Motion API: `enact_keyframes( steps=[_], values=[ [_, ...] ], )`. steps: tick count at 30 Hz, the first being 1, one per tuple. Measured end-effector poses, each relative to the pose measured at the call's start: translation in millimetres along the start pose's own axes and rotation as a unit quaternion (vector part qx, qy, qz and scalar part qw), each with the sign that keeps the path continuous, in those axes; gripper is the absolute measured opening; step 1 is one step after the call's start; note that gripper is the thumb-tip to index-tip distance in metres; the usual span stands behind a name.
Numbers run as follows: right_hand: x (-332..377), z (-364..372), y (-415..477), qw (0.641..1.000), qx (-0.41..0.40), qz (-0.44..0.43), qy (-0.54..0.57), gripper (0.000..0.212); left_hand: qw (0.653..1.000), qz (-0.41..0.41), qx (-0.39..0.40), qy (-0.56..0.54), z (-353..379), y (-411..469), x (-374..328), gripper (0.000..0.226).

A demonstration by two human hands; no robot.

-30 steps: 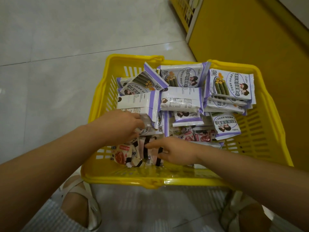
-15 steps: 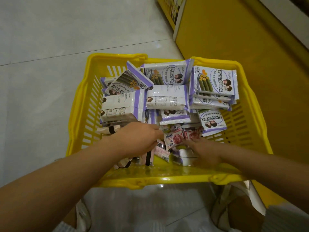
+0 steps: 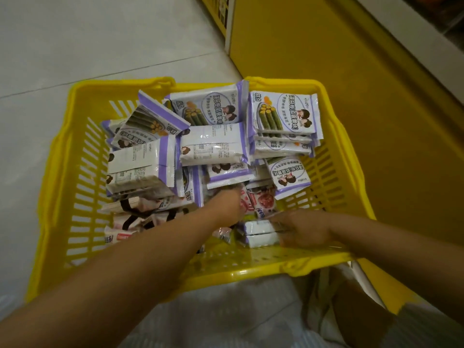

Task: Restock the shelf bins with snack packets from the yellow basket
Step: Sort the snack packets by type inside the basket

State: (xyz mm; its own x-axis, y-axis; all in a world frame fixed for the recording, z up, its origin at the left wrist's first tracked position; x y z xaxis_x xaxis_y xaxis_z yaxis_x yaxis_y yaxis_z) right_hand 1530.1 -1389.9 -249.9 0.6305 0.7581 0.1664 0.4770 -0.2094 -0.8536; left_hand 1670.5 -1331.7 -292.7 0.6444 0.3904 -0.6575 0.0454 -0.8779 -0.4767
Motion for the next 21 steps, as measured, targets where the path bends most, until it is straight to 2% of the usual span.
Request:
enact_keyframes(
  steps=[5,9,18,21],
  values=[
    [-6,2,4,1.0,0.001,0.012,0.016,0.058,0.998,-0.027,-0.005,0.054,12,18,5,0.029],
    [-8,0,6,1.0,-0.003,0.021,0.02,0.066,0.996,-0.022,-0.032,0.083,17,28,7,0.044],
    [-10,-3,6,0.998,-0.018,0.033,0.05,0.059,0.998,-0.053,0.016,0.02,27,49,10,0.077],
    [-13,-3,6,0.997,-0.025,0.05,0.054,0.058,0.999,-0.05,0.012,-0.013,30,53,9,0.08]
  ],
)
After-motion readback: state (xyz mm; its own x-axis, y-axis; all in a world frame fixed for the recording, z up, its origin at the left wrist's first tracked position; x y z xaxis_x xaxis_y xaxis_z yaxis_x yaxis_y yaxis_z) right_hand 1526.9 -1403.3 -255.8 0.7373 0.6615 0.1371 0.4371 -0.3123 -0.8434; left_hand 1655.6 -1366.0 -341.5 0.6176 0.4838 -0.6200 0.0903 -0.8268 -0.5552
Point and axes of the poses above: each hand's wrist, its own y-axis towards the middle knuckle, its own z-axis out of the palm, x = y × z, the point moved 5 cm from there along y, towards the middle knuckle, and after that the axes turned 8 degrees about z, right-handed, at the moved point
